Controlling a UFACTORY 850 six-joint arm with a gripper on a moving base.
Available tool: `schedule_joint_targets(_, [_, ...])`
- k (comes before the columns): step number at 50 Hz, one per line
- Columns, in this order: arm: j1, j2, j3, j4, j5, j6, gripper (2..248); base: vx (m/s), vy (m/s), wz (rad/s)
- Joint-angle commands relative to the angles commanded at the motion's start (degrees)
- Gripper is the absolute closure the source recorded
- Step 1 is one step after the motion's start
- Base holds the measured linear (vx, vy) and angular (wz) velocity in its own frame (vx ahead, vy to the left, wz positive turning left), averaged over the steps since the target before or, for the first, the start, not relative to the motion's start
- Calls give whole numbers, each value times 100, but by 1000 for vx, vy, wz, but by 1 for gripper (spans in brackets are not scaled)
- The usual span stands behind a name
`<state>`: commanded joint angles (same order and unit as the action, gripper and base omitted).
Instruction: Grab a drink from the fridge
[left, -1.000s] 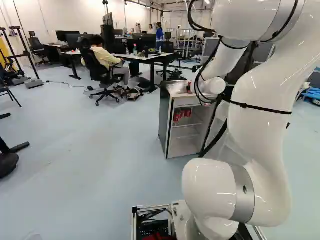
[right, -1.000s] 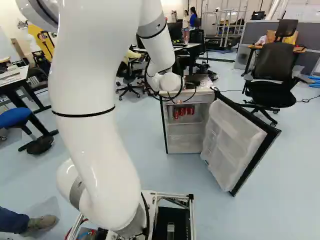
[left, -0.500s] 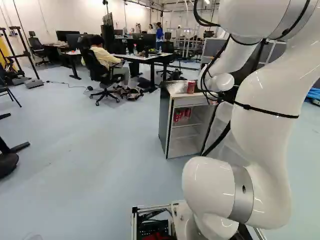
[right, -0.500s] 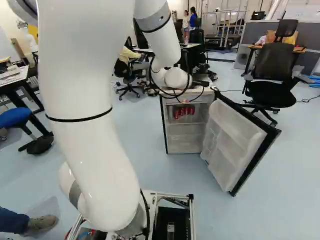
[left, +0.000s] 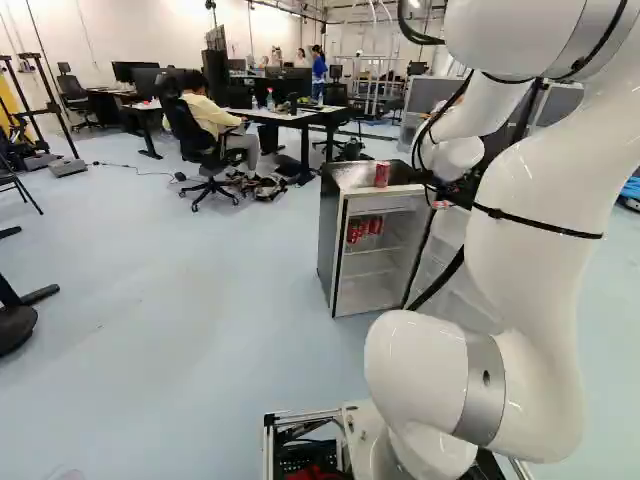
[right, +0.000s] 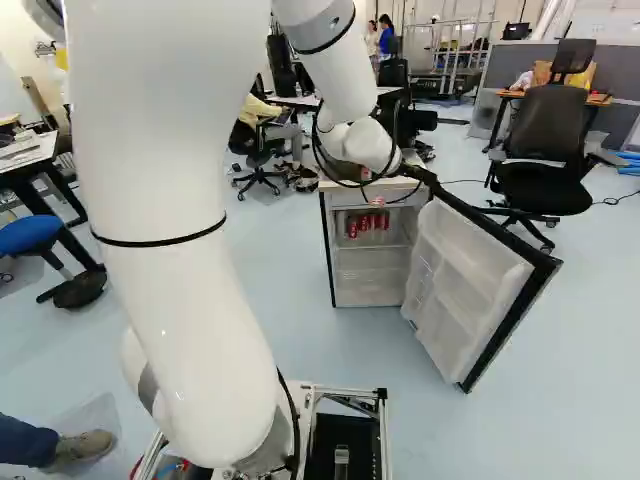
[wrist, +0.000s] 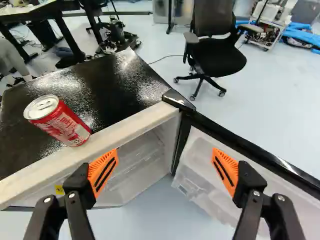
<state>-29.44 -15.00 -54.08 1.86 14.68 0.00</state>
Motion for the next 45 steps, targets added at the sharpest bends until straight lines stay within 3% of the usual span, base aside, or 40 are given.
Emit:
schedule_joint_targets(20, [-287,-10,-297,463,-862,0,3,0,0,0])
schedule_joint_targets(45, [-618,-88,-748,752,-1621,0,3,0,0,0])
